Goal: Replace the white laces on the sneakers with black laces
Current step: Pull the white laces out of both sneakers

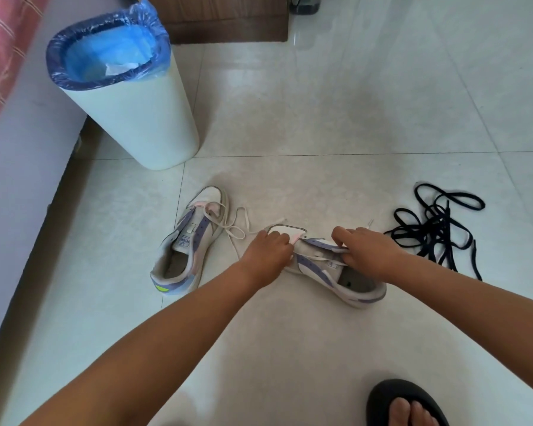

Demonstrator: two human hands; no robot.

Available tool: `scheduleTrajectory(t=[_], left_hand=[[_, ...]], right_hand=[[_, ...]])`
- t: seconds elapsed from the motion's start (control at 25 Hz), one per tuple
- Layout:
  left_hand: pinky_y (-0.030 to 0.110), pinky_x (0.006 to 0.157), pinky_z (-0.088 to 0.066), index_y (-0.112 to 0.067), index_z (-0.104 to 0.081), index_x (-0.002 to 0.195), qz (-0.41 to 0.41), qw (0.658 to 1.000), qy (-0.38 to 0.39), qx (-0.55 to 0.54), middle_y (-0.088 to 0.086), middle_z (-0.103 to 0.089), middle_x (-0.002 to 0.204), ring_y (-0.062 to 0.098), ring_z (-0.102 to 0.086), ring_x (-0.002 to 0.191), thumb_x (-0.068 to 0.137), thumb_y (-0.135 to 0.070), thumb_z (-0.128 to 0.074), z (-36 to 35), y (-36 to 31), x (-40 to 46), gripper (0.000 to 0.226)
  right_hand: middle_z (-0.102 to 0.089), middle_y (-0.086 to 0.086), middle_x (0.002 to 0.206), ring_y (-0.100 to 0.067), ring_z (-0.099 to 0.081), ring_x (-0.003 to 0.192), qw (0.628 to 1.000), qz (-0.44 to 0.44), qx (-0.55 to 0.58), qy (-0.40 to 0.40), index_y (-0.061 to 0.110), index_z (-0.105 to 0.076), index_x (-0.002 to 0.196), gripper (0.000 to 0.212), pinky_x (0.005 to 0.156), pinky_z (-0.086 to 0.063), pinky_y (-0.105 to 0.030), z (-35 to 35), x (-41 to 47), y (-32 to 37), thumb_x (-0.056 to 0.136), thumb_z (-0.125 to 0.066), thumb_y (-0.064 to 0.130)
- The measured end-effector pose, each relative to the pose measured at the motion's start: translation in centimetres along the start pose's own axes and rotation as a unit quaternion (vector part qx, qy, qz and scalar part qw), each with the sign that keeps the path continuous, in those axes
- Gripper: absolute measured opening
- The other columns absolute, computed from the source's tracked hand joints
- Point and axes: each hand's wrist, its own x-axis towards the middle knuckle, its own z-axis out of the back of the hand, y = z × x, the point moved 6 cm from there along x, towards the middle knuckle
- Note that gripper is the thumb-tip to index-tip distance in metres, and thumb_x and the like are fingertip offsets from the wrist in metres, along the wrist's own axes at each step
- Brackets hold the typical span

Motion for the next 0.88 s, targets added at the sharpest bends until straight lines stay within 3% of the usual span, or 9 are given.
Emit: scheduleTrajectory(t=[0.16,0.28,0.48,0.64,0.72,0.8,0.88], left_hand=[[0.035,0.089,-0.032,-0.011,-0.049,0.119,0.043,0.998,-0.008,0.047,0.007,-0.051,0.122,0.028,-0.047,0.114,0.092,-0.009,-0.043,0.7,2.0,-0.9,0.028],[0.037,0.094,-0.034,-0.012,-0.050,0.120,0.135,0.983,0.008,0.122,0.007,-0.052,0.121,0.029,-0.048,0.114,0.088,-0.006,-0.046,1.5,6.7,-2.7,0.033],[0.034,0.090,-0.035,-0.012,-0.053,0.110,0.363,0.928,-0.037,0.078,0.006,-0.056,0.110,0.026,-0.052,0.108,0.087,-0.017,-0.055,5.9,13.1,-5.5,0.024],[0.035,0.092,-0.035,-0.008,-0.056,0.109,0.497,0.867,-0.023,0.026,0.012,-0.057,0.110,0.030,-0.054,0.107,0.086,-0.009,-0.051,6.9,18.3,-8.4,0.023],[0.035,0.091,-0.037,-0.008,-0.057,0.109,0.471,0.882,-0.002,0.022,0.012,-0.057,0.110,0.030,-0.055,0.106,0.087,-0.012,-0.051,6.3,17.8,-8.1,0.023],[0.035,0.088,-0.040,-0.010,-0.056,0.111,0.344,0.938,0.021,-0.032,0.009,-0.057,0.114,0.029,-0.056,0.108,0.089,-0.022,-0.054,4.9,14.0,-5.8,0.025],[0.037,0.089,-0.041,-0.012,-0.051,0.118,0.210,0.969,0.038,-0.126,0.007,-0.054,0.122,0.028,-0.053,0.113,0.091,-0.030,-0.056,3.6,8.8,-3.7,0.034]], right_hand=[[-0.050,-0.001,0.096,-0.020,-0.040,0.082,0.999,-0.011,-0.030,0.005,0.021,-0.028,0.095,0.015,0.060,-0.031,-0.031,-0.1,0.1,-0.5,0.093,-0.041,0.015],[-0.045,0.000,0.088,-0.023,-0.042,0.079,0.999,-0.041,-0.008,0.013,0.020,-0.029,0.094,0.015,0.061,-0.033,-0.032,-0.2,0.1,-2.1,0.092,-0.043,0.016],[-0.047,0.000,0.085,-0.024,-0.046,0.078,0.999,-0.037,0.009,0.029,0.021,-0.030,0.093,0.015,0.060,-0.033,-0.032,-0.2,0.4,-2.9,0.092,-0.044,0.016],[-0.048,0.000,0.084,-0.025,-0.047,0.078,0.999,-0.035,0.017,0.033,0.021,-0.030,0.093,0.015,0.062,-0.035,-0.032,-0.3,0.6,-3.1,0.092,-0.044,0.016],[-0.048,0.000,0.084,-0.025,-0.047,0.078,0.999,-0.036,0.011,0.035,0.021,-0.030,0.093,0.015,0.061,-0.035,-0.032,-0.3,0.6,-3.1,0.092,-0.044,0.015],[-0.047,0.000,0.084,-0.025,-0.046,0.079,0.999,-0.035,0.002,0.042,0.021,-0.030,0.093,0.015,0.061,-0.035,-0.032,-0.3,0.5,-2.8,0.091,-0.043,0.015],[-0.047,-0.001,0.085,-0.025,-0.046,0.079,0.998,-0.033,-0.010,0.051,0.020,-0.029,0.093,0.015,0.061,-0.035,-0.032,-0.2,0.5,-2.4,0.091,-0.043,0.015]])
